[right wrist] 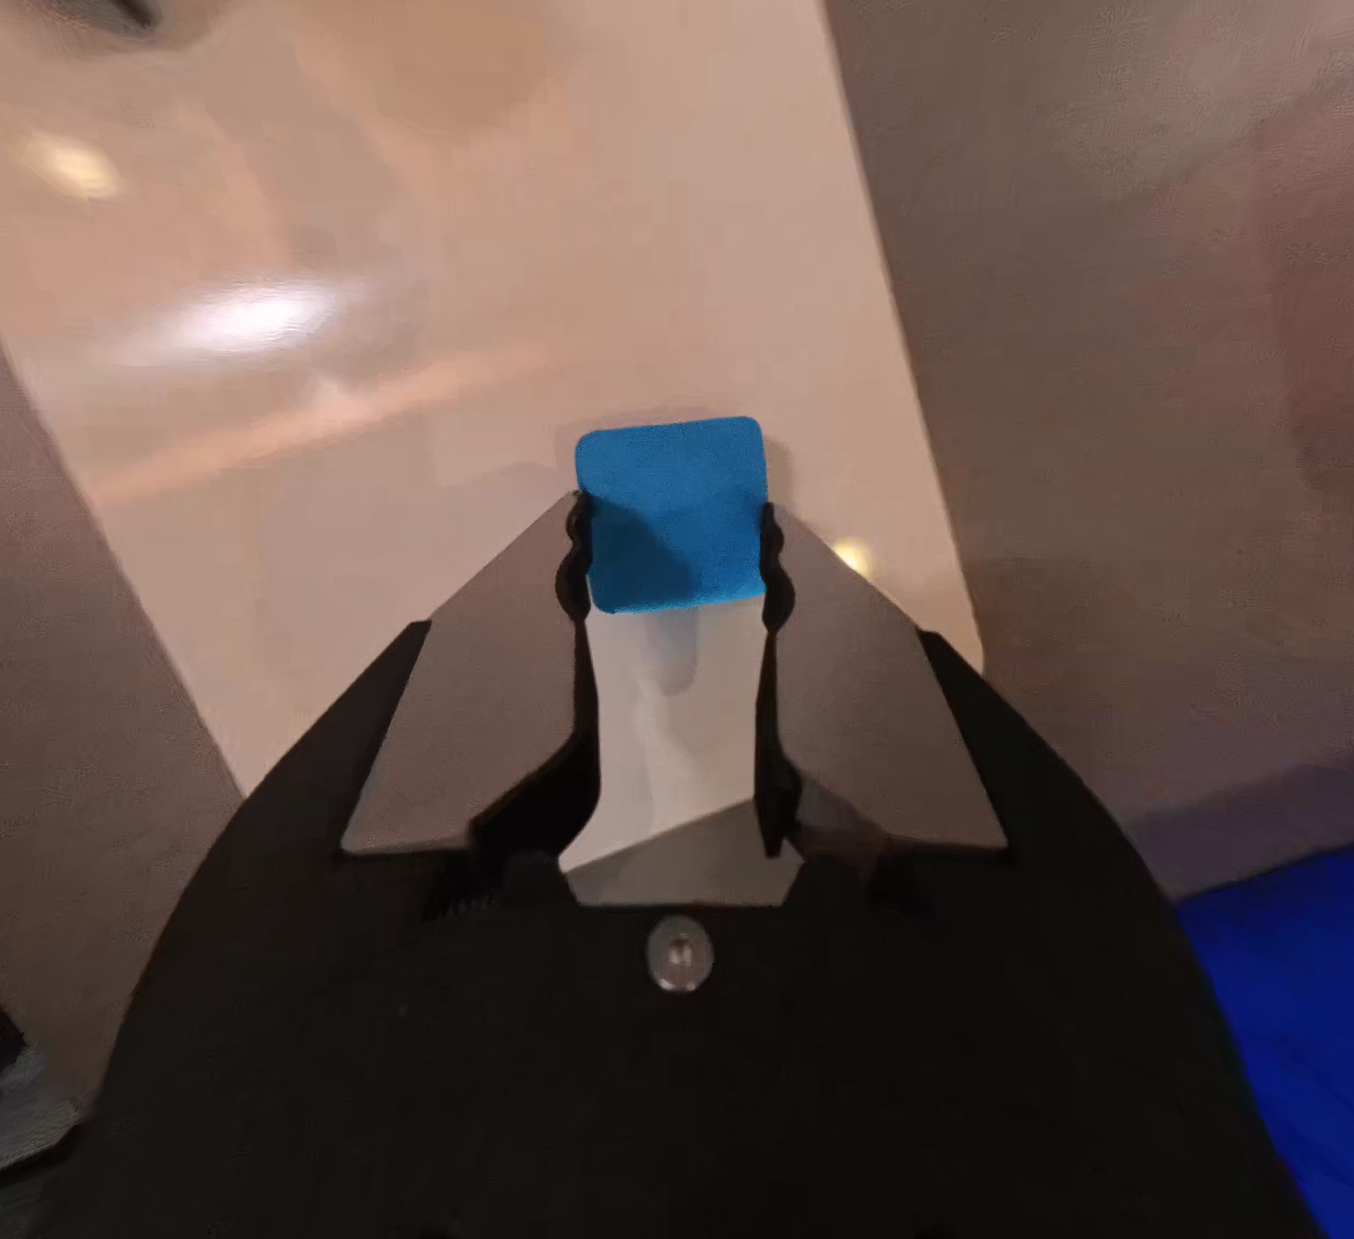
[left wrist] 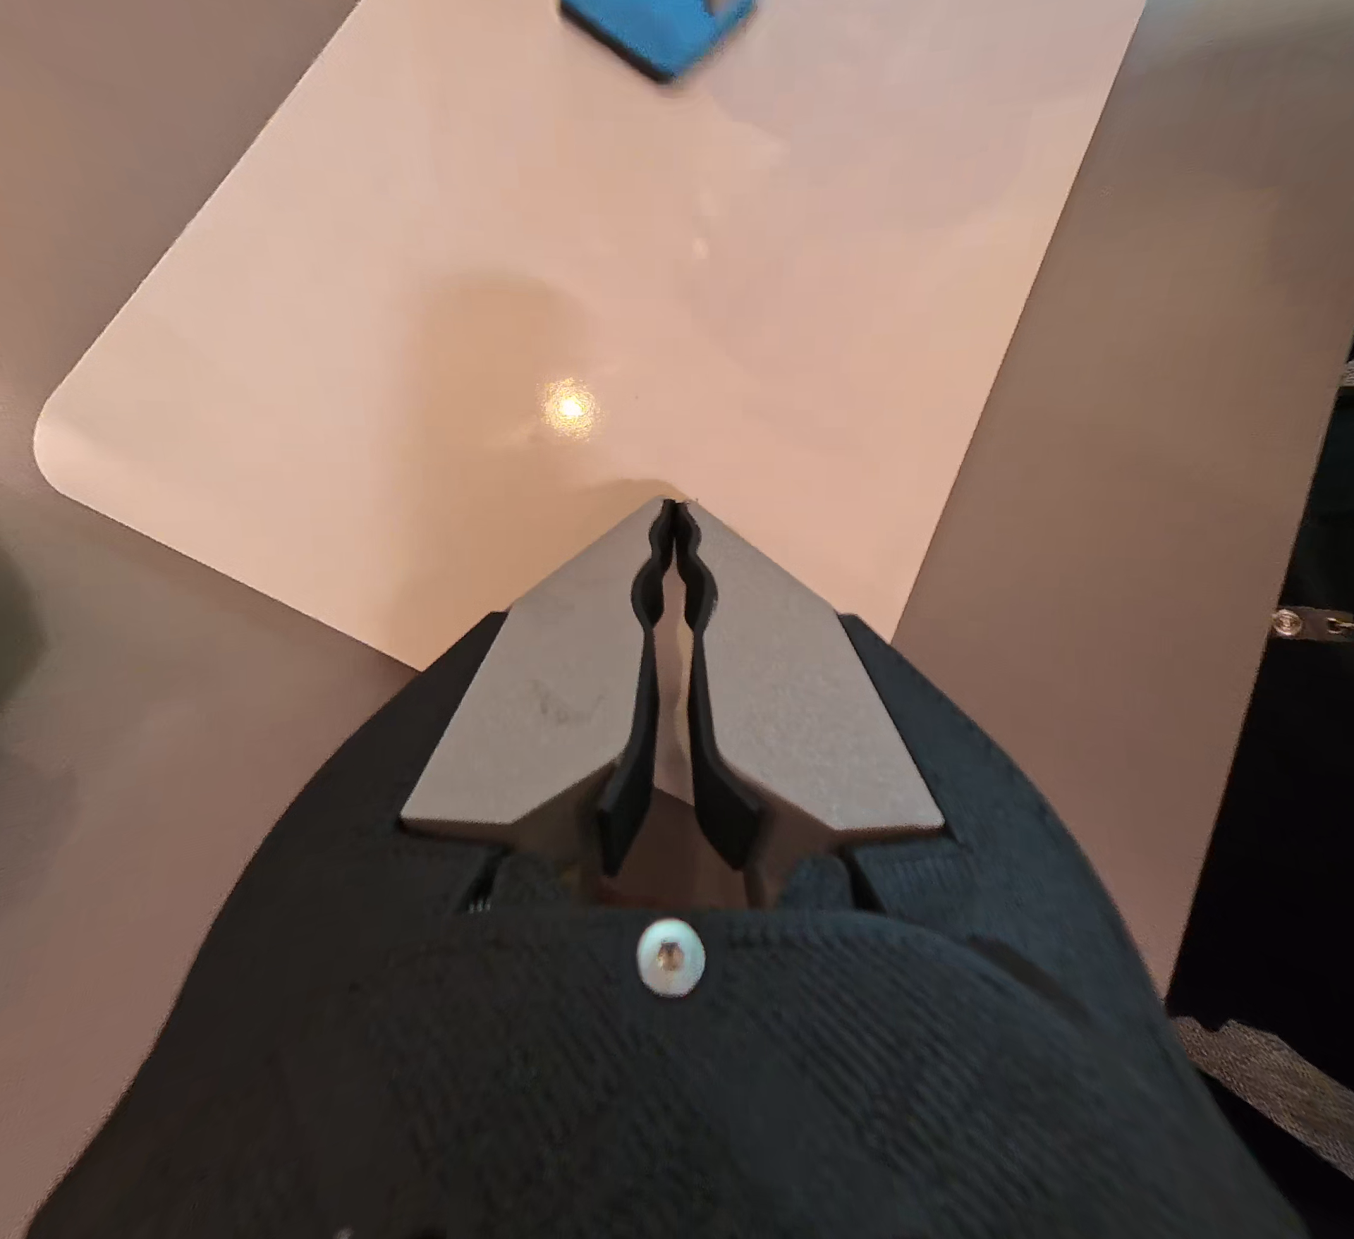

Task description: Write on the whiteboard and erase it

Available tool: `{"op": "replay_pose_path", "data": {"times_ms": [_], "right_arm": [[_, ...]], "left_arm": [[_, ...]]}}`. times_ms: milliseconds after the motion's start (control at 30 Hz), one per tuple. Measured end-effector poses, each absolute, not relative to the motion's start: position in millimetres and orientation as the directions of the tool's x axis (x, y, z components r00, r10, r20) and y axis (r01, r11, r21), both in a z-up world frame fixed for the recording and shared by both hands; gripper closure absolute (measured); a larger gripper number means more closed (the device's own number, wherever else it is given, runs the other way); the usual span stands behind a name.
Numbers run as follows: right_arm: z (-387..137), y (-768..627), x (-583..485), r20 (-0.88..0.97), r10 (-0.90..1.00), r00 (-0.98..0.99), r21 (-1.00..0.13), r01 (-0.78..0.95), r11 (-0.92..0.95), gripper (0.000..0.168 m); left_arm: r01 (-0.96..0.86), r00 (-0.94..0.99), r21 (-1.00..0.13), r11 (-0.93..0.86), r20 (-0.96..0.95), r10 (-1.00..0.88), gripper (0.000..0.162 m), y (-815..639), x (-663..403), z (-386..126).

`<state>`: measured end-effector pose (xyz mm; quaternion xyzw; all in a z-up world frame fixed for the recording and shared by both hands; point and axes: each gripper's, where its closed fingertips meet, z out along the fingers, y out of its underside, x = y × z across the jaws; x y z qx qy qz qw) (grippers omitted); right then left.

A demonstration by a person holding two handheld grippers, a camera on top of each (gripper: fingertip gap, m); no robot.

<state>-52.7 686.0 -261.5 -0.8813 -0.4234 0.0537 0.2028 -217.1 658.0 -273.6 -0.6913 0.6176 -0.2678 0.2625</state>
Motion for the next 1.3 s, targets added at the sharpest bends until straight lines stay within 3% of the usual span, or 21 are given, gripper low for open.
{"op": "replay_pose_path", "data": {"times_ms": [33, 200, 300, 400, 567, 700, 933, 1300], "right_arm": [[-261, 697, -28, 0.060, 0.693, 0.718, -0.393, 0.655, -0.645, 0.124], [-262, 645, -58, 0.026, 0.808, 0.588, -0.457, 0.726, -0.514, 0.124], [-258, 685, 12, 0.075, 0.559, 0.826, -0.510, 0.513, -0.690, 0.124], [-233, 667, -23, -0.032, 0.630, 0.776, -0.684, 0.443, -0.580, 0.124], [-215, 673, 21, 0.236, 0.456, 0.858, -0.669, 0.484, -0.564, 0.123], [-192, 676, 47, 0.105, 0.365, 0.925, -0.752, 0.314, -0.579, 0.122], [-157, 662, 72, 0.084, 0.312, 0.946, -0.838, 0.237, -0.492, 0.122], [-184, 655, 79, 0.062, 0.293, 0.954, -0.817, 0.217, -0.534, 0.121]], "left_arm": [[-0.714, 0.094, -0.693, -0.103, 0.051, -0.994, 0.162, 658, -217, -274], [-0.722, 0.106, -0.685, -0.097, 0.029, -0.994, 0.162, 659, -217, -274], [-0.724, 0.111, -0.682, -0.104, 0.034, -0.993, 0.162, 660, -216, -274], [-0.720, 0.127, -0.685, -0.108, 0.023, -0.992, 0.162, 659, -217, -273], [-0.719, 0.141, -0.682, -0.133, 0.044, -0.989, 0.162, 660, -218, -273], [-0.705, 0.164, -0.693, -0.152, 0.049, -0.985, 0.162, 659, -218, -273], [-0.666, 0.190, -0.720, -0.194, 0.088, -0.978, 0.162, 659, -218, -273], [-0.641, 0.202, -0.740, -0.203, 0.092, -0.975, 0.162, 659, -218, -272]]}}
